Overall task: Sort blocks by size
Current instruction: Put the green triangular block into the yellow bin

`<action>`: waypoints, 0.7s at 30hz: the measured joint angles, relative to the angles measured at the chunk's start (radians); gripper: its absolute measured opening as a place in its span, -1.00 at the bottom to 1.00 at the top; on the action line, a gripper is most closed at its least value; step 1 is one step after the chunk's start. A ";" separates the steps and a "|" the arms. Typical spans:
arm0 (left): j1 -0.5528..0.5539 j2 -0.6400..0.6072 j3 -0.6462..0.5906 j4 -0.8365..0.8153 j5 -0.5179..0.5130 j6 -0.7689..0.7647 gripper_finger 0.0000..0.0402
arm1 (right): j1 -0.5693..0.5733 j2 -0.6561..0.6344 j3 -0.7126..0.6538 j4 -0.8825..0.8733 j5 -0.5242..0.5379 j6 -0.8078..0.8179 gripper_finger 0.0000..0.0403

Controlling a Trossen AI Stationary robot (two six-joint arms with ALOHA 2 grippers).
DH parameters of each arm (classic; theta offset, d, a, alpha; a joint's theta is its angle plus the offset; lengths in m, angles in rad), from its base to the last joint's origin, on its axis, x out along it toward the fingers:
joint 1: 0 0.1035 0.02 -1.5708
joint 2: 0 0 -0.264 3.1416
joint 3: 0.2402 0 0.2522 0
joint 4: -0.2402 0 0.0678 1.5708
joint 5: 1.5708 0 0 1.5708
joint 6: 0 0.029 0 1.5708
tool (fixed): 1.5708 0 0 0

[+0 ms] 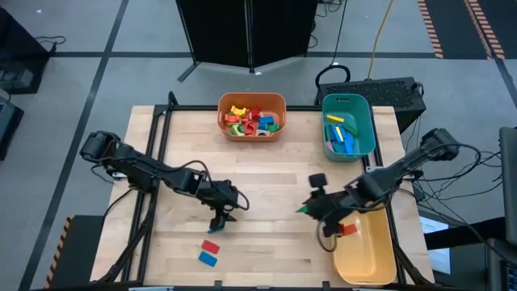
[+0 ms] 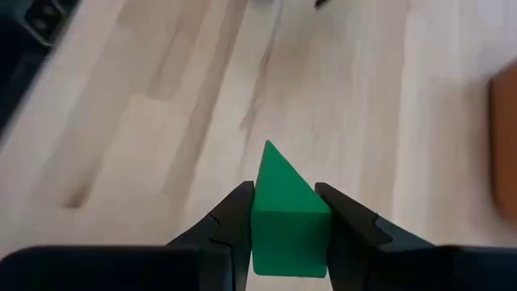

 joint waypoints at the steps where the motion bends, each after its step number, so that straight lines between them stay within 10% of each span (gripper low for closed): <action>1: -0.012 0.000 0.000 -0.014 -0.012 -0.015 0.25 | 0.016 -0.018 0.000 -0.030 0.000 0.047 -0.48; 21: -0.153 0.000 0.000 -0.082 -0.168 -0.184 0.25 | 0.320 -0.086 -0.162 -0.217 -0.184 0.717 -0.47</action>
